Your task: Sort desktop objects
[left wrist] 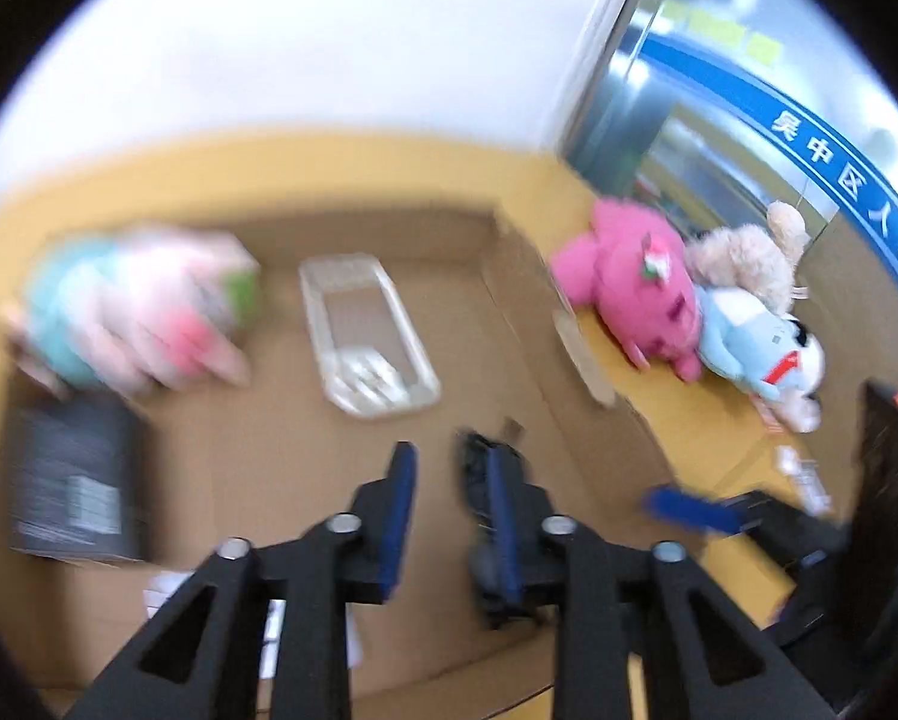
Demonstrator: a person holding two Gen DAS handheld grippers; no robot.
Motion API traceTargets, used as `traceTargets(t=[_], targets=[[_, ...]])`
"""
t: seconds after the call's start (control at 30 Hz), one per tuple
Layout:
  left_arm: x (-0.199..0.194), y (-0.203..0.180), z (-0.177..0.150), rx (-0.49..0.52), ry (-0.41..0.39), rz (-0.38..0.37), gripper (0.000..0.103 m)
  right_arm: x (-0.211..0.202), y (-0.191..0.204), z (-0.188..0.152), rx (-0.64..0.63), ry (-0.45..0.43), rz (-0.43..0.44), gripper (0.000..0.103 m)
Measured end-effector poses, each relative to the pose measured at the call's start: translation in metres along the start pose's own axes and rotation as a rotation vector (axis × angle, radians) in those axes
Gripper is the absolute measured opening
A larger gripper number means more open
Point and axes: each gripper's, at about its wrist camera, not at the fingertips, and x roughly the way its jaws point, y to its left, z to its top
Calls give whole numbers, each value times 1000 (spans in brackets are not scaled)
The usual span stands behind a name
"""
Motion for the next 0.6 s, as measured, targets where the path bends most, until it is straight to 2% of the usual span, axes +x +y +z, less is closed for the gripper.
traceTargets(t=[0.03,0.1,0.17,0.27,0.33,0.47,0.6], targets=[[-17,2,-3,14,-61,26,46,-13,5,-2,-16,-55,-22,88],[-57,13,-15,29,-208,79,71,-37,16,-10,-39,-165,-69,103],[-89,25,-31,28,-341,139,80,-52,27,-19,-62,-251,-96,103],[-109,38,-58,40,-451,235,80,-52,50,-33,-111,-349,-110,103],[-107,45,-70,33,-460,288,80,-41,64,-46,-139,-389,-114,103],[-80,67,-100,-14,-412,366,80,-23,79,-66,-159,-422,-143,103],[-57,77,-121,-24,-371,417,80,-2,74,-78,-156,-446,-188,103]])
